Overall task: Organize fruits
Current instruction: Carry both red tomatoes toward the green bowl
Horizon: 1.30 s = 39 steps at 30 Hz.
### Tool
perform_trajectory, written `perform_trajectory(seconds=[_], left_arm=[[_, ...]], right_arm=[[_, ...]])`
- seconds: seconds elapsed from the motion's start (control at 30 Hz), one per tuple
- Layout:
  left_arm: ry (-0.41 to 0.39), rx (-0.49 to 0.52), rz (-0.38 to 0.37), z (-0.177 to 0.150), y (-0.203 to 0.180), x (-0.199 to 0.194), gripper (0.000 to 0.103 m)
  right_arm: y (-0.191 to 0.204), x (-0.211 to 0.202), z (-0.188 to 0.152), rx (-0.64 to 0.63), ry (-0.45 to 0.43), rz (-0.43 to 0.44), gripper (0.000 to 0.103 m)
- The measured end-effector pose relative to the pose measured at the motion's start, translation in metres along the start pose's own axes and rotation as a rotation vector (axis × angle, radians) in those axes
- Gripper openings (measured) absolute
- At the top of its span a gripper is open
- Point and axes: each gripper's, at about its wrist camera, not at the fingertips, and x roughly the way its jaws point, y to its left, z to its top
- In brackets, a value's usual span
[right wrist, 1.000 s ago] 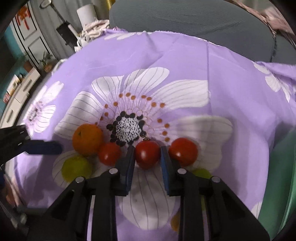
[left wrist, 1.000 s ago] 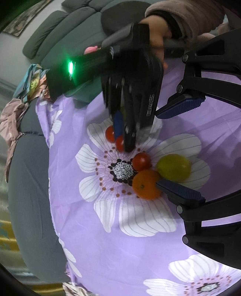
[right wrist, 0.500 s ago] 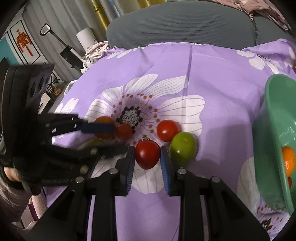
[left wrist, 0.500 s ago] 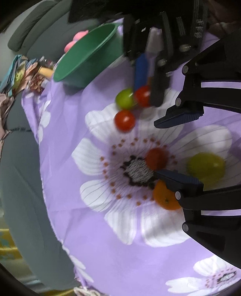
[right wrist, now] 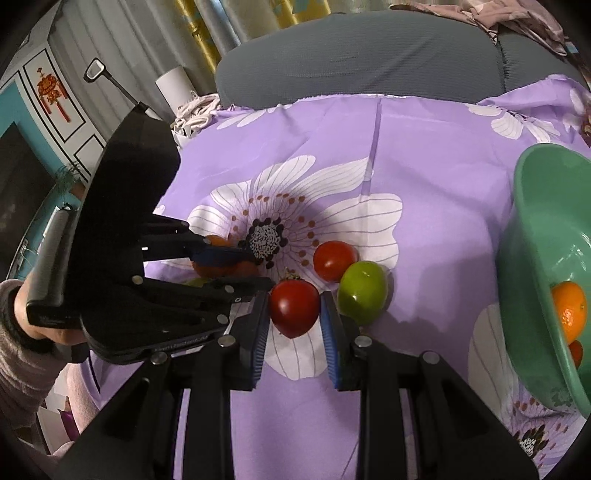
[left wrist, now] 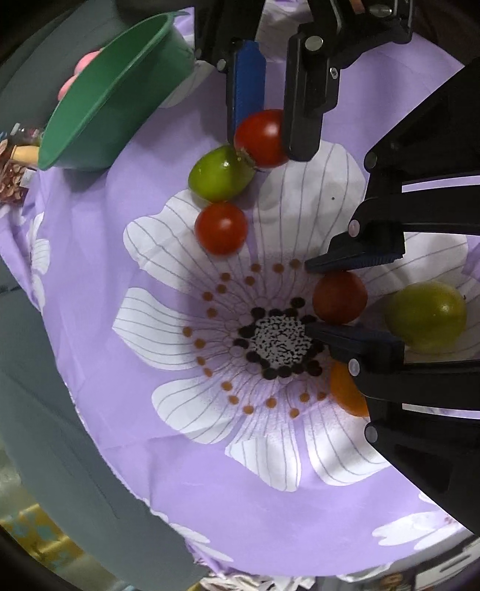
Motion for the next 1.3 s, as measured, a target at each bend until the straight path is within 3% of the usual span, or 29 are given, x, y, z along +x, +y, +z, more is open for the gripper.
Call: perform_trajectory(seconds=[0.27, 0.67, 1.3], left_arm=[[-0.046, -0.080, -0.086, -0.008, -0.001, -0.012, 0.027], [-0.199, -0.121, -0.192, -0.002, -0.031, -0.060, 0.027], [-0.302, 0.011, -0.265, 0.071, -0.097, -0.081, 0.027]], right_arm=[[-0.009, -0.008, -0.005, 0.026, -0.016, 0.013, 0.028], [-0.017, -0.048, -0.019, 0.055, -0.095, -0.003, 0.028], [-0.081, -0.127, -0.034, 0.180, -0.273, -0.177, 0.028]])
